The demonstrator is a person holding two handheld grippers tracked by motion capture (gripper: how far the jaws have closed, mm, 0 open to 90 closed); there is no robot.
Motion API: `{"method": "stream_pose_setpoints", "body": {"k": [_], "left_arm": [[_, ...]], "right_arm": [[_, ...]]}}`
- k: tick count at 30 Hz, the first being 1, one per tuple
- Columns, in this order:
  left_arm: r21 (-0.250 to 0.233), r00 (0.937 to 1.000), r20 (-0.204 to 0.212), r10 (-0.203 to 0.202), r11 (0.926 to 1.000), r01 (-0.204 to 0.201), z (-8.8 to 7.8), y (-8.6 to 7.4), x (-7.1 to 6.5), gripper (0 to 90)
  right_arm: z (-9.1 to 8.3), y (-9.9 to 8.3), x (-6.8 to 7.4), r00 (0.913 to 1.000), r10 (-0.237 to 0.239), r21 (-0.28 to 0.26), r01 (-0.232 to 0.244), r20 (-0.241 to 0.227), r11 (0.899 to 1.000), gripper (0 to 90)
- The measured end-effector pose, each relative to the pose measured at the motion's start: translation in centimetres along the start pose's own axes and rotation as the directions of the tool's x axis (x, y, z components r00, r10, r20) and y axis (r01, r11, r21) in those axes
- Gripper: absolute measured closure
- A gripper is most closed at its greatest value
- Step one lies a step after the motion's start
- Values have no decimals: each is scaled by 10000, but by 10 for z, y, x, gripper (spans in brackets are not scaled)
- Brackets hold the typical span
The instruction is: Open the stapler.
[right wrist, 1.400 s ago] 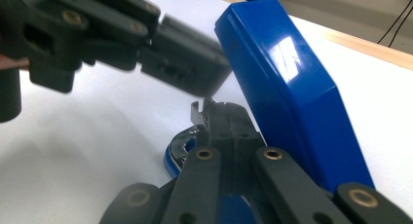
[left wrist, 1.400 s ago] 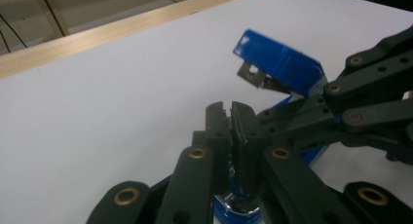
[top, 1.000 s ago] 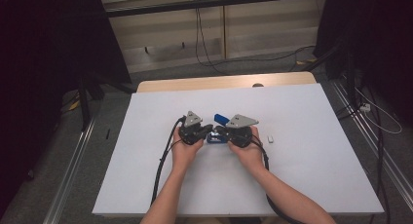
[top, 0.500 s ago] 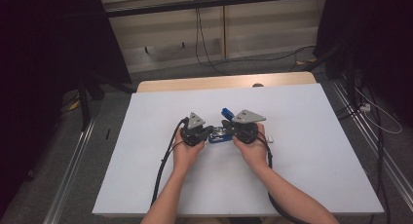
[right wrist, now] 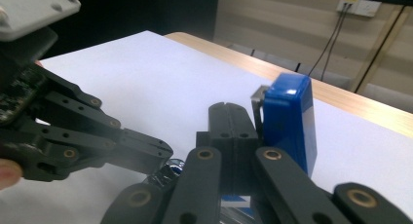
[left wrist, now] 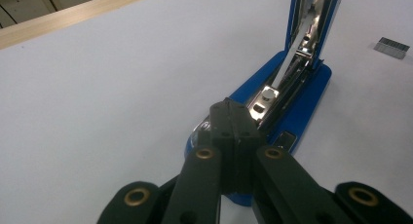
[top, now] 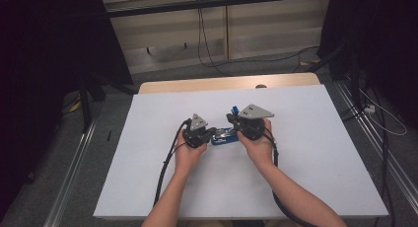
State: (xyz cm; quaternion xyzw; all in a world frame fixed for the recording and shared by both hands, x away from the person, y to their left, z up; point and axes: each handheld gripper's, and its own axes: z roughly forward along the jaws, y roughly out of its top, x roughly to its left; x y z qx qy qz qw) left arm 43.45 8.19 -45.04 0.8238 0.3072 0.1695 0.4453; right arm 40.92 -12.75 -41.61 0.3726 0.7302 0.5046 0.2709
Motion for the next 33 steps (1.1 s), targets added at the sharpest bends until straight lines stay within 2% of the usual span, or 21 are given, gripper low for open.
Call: {"method": "stream_pose_setpoints", "body": {"k": [3,9,15,20,25,29,30,32,33], "left_arm": [[19,10000,-7,19,10000,-19,0,0,0,900],[28,10000,66,-59,10000,59,0,0,1,900],[10,10000,71,-49,10000,49,0,0,1,900],[-12,9999,77,-80,10000,80,0,0,1,900],[-35,9998,127,-134,9999,135,0,0,1,900],[-38,9999,128,-97,9999,98,0,-1,0,900],[-30,9999,130,-101,9999,101,0,-1,0,900],[-23,10000,41,-68,10000,68,0,0,0,900],[-8,9999,57,-83,10000,83,0,0,-1,900]], "right_arm": [[-1,1,2,9990,-446,160,445,75,9989,900],[-4,2,-3,9985,-460,257,453,286,9986,900],[-10,2,-14,9987,-251,268,239,454,9994,900],[-15,0,-21,9955,-409,430,374,849,9984,900],[-21,-6,-35,9968,19,415,-52,798,9991,900],[-24,-12,-46,9937,211,463,-263,1101,9986,900],[-25,-15,-52,9913,408,457,-469,1254,9979,900],[-26,-20,-61,9894,895,373,-943,1141,9948,900],[-27,-23,-64,9889,845,486,-910,1219,9947,900]]}}
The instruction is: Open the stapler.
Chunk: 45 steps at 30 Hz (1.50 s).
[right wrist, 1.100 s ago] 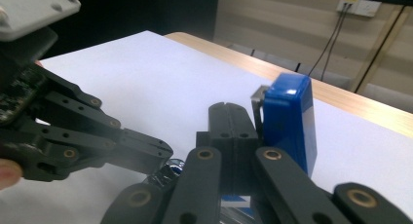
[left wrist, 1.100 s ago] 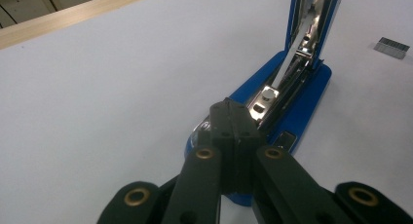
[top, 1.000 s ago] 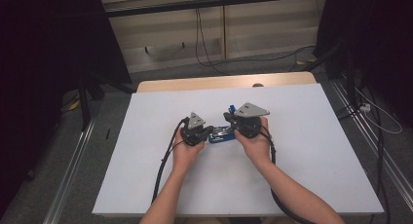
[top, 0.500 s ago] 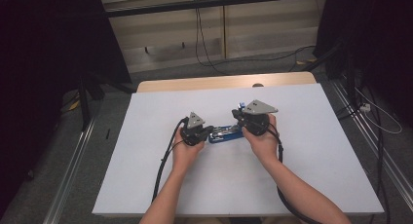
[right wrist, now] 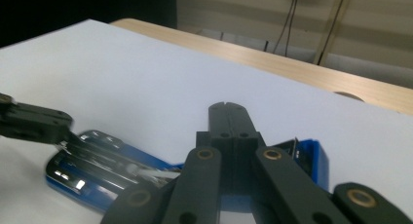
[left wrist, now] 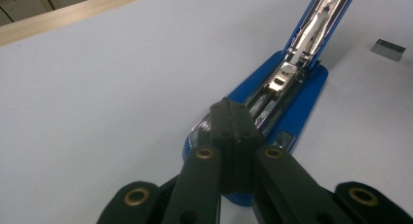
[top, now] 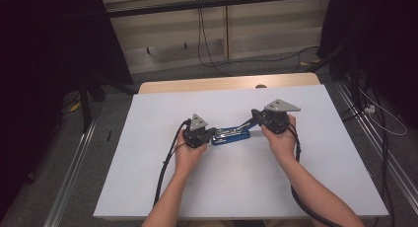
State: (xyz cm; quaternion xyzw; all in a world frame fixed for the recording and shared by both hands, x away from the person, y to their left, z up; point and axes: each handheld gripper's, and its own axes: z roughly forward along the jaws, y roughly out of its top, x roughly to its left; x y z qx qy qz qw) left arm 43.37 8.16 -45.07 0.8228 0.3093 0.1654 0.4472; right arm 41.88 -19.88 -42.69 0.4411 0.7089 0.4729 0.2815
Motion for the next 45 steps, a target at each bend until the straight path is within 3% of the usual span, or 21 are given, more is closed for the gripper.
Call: {"method": "stream_pose_setpoints", "body": {"k": [6,20,25,30,34,40,45], "left_arm": [[-11,10000,15,37,10000,-37,0,0,1,900],[20,10000,-37,-16,10000,16,0,0,0,900],[39,10000,-59,31,10000,-31,0,1,1,900],[-346,9998,126,-169,9993,173,-4,3,1,900],[-343,9993,226,-305,9989,313,-6,4,2,898],[-321,9989,286,-360,9988,369,-9,6,0,777],[-745,9965,525,-644,9949,682,-17,11,0,688]], "right_arm": [[2,-6,1,9986,-521,244,523,-115,9983,900],[2,-24,-14,9996,-262,719,254,108,9971,900],[-2,-21,-15,9988,-487,807,483,20,9956,900],[-6,-21,-15,9976,-687,866,693,-88,9938,900],[-10,-24,-12,9972,-706,907,727,-260,9932,900],[-17,-23,-11,9962,-772,928,806,-402,9924,900],[-24,-21,-13,9955,-823,844,860,-463,9927,874]]}}
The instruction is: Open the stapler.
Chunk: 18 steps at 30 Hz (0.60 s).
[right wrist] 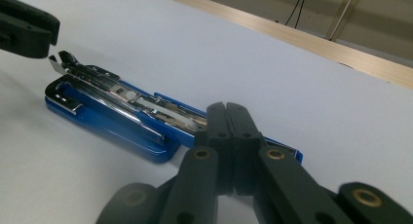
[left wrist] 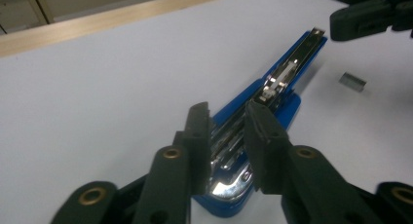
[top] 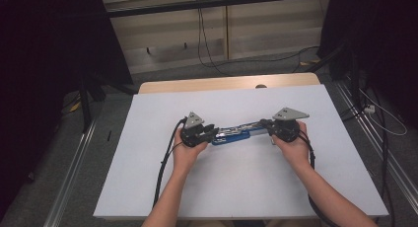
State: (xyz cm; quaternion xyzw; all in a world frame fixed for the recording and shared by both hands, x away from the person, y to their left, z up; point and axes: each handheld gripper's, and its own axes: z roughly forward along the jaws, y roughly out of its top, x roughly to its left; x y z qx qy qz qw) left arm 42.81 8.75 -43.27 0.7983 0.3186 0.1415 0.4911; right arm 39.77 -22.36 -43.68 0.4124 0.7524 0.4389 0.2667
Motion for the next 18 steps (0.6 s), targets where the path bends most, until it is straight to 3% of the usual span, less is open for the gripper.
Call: {"method": "stream_pose_setpoints", "body": {"k": [5,14,18], "left_arm": [[214,9999,-16,-117,9997,117,-7,1,0,576],[-16,9992,152,-357,9994,358,-18,4,-1,387],[160,9994,83,-324,9993,323,-22,3,-1,339]], "right_arm": [[-5,0,0,9999,86,-82,-87,-70,9999,813],[-16,-2,-1,9996,290,40,-290,58,9996,628],[-19,-5,-4,9977,639,128,-642,208,9979,548]]}}
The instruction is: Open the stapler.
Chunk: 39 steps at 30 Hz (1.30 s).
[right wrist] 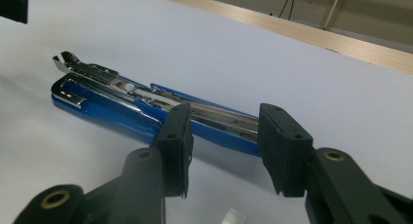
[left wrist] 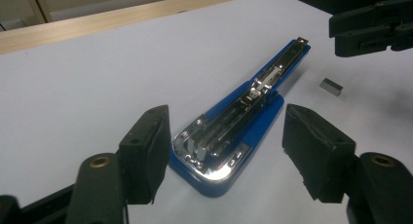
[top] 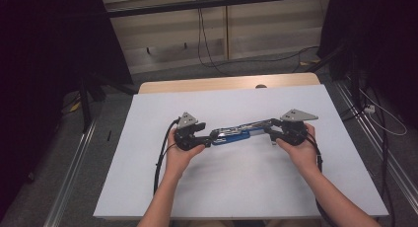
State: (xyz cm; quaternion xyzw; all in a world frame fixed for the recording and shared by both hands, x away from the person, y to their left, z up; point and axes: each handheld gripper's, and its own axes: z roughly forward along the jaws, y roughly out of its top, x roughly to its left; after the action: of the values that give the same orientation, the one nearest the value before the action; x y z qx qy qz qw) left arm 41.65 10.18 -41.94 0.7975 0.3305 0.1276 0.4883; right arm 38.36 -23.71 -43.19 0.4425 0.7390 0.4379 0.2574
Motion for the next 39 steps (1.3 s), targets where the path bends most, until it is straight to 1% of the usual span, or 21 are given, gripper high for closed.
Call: {"method": "stream_pose_setpoints", "body": {"k": [2,4,5,6,8,10,12,13,16,18,19,20,23,25,29,30,31,32,36,38,39], "left_arm": [[26,9998,11,-184,9998,184,-1,-1,0,291],[82,10000,-39,-80,9999,80,-3,-1,0,277],[30,9999,-3,-140,9999,140,-3,-2,0,274],[39,9999,-17,-117,9999,117,-4,-3,0,268],[157,10000,-21,-86,9998,86,-5,-3,0,257],[151,9999,-23,-135,9998,135,-6,-4,0,241],[237,9998,-82,-180,9996,182,-8,-5,0,214],[318,9998,-95,-150,9994,153,-9,-6,0,200],[234,9996,-146,-255,9994,258,-14,-10,2,171],[261,9995,-152,-279,9993,283,-16,-11,3,155],[348,9994,-205,-264,9990,271,-19,-13,4,146],[338,9994,-199,-290,9990,297,-21,-14,5,142],[279,9990,-348,-263,9992,273,-26,-16,5,137],[203,9990,-352,-281,9994,288,-27,-17,6,136],[286,9987,-447,-247,9993,260,-29,-20,7,133],[322,9986,-434,-311,9990,325,-29,-21,7,133],[390,9987,-428,-282,9988,299,-29,-21,7,133],[355,9986,-439,-307,9989,322,-29,-23,8,132],[394,9982,-521,-283,9988,304,-32,-26,10,125],[322,9978,-548,-367,9987,385,-33,-27,10,124],[341,9978,-571,-342,9988,362,-34,-27,10,124]], "right_arm": [[-1,-1,-1,9999,89,88,-89,50,9999,516],[-2,-2,-1,9998,205,146,-206,60,9997,480],[-2,-3,-1,9998,205,151,-206,62,9997,467],[-3,-3,-1,9997,218,139,-218,52,9997,457],[-4,-4,0,9997,199,165,-201,120,9997,446],[-6,-5,0,9998,164,117,-166,136,9998,427],[-6,-5,0,9997,204,230,-207,149,9995,389],[-7,-6,-1,9996,220,269,-225,199,9994,380],[-8,-9,-3,9994,223,399,-234,265,9989,360],[-8,-11,-4,9992,262,432,-274,290,9987,352],[-8,-12,-4,9988,338,455,-354,341,9983,342],[-8,-13,-4,9986,391,489,-408,350,9980,339],[-9,-16,-4,9984,445,601,-465,348,9971,339],[-9,-17,-4,9984,441,646,-463,356,9968,339],[-9,-20,-4,9982,436,851,-468,400,9953,341],[-9,-21,-4,9982,459,897,-491,375,9948,347],[-8,-22,-5,9982,479,925,-510,348,9944,371],[-8,-23,-5,9983,449,926,-483,380,9945,381],[-7,-27,-4,9978,497,1139,-545,445,9920,390],[-7,-29,-4,9979,479,1197,-527,426,9914,436],[-7,-30,-4,9978,489,1247,-541,441,9907,449]]}}
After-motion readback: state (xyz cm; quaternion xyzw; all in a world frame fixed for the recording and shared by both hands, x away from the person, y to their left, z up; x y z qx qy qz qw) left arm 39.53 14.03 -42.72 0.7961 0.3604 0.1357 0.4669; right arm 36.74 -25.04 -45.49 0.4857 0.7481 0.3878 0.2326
